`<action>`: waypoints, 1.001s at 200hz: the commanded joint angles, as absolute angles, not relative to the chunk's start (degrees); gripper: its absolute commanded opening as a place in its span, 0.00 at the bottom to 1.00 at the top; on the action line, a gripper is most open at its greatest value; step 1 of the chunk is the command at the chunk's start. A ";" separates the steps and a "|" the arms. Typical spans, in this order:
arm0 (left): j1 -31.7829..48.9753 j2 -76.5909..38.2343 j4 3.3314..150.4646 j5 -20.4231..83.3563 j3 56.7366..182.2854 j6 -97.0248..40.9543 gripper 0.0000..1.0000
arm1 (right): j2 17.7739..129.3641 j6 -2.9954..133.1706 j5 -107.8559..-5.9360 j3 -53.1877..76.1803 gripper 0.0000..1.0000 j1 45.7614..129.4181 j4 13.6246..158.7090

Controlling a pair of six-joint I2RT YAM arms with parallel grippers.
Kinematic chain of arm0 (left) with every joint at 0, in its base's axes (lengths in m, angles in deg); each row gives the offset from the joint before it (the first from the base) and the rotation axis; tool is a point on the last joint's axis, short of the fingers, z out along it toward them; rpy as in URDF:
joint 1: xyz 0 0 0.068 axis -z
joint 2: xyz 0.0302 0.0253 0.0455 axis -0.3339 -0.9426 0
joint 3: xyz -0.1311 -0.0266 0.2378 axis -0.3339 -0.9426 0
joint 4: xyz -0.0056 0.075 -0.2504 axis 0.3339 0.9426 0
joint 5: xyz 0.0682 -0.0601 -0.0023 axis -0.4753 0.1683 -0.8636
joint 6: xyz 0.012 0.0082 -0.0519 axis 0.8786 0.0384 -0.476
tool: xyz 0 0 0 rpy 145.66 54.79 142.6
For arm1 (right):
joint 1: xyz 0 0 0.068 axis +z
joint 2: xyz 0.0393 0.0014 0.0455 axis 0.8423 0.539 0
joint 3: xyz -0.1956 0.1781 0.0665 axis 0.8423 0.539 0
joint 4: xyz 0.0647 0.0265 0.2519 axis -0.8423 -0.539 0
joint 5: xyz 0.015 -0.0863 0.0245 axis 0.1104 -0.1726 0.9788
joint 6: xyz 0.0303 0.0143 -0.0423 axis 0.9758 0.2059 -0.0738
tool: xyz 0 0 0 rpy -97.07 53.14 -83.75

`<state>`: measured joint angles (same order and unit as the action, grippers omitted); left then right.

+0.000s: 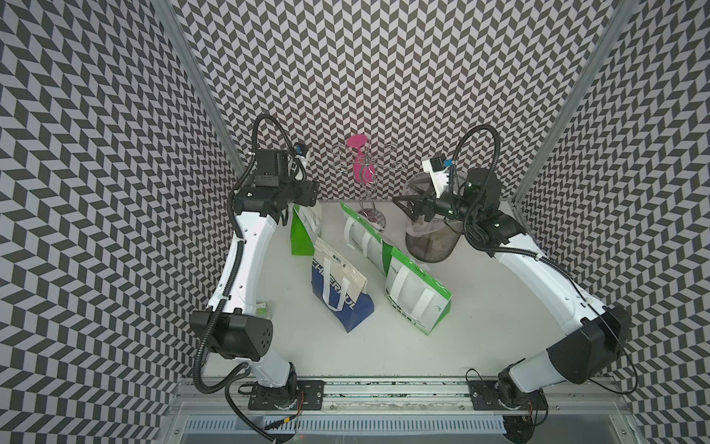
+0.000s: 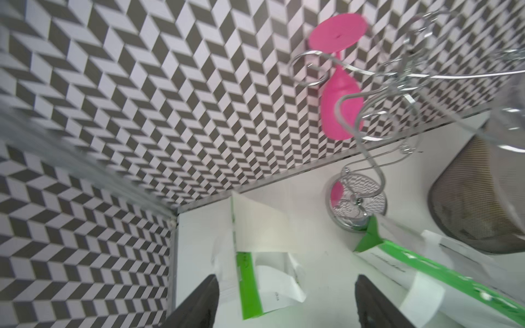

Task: Shred takeout receipts and throw away
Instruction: Pick up the takeout bag at the center of the board.

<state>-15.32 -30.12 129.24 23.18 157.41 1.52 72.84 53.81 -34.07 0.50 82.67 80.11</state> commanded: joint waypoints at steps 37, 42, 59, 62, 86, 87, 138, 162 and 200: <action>-22.69 -35.28 129.07 30.44 156.44 1.77 0.56 | 74.94 55.00 -33.42 -1.32 0.90 84.02 84.26; -22.83 -35.93 129.45 30.83 156.88 1.75 0.54 | 75.09 55.02 -33.28 -1.44 0.90 84.02 84.19; -23.26 -37.28 129.26 30.71 156.83 1.42 0.51 | 75.49 55.00 -33.05 -1.57 0.90 84.02 84.31; -23.23 -37.53 129.25 30.59 156.80 1.40 0.50 | 75.57 55.06 -33.05 -1.57 0.90 84.02 84.37; -23.31 -38.73 129.30 32.94 156.30 1.41 0.46 | 76.10 55.15 -32.98 -1.47 0.90 84.02 84.75; -23.30 -38.75 129.32 32.94 156.24 1.41 0.46 | 76.10 55.16 -32.96 -1.48 0.90 84.02 84.77; -23.55 -38.96 128.56 32.33 154.39 1.80 0.16 | 76.81 55.57 -32.98 -1.32 0.90 84.03 85.22; -23.55 -38.50 127.84 32.84 153.33 2.09 0.11 | 77.03 55.79 -32.86 -1.44 0.89 84.02 85.30; -23.63 -37.47 127.89 34.11 152.28 2.74 0.00 | 77.73 55.64 -32.42 -2.58 0.89 84.02 85.33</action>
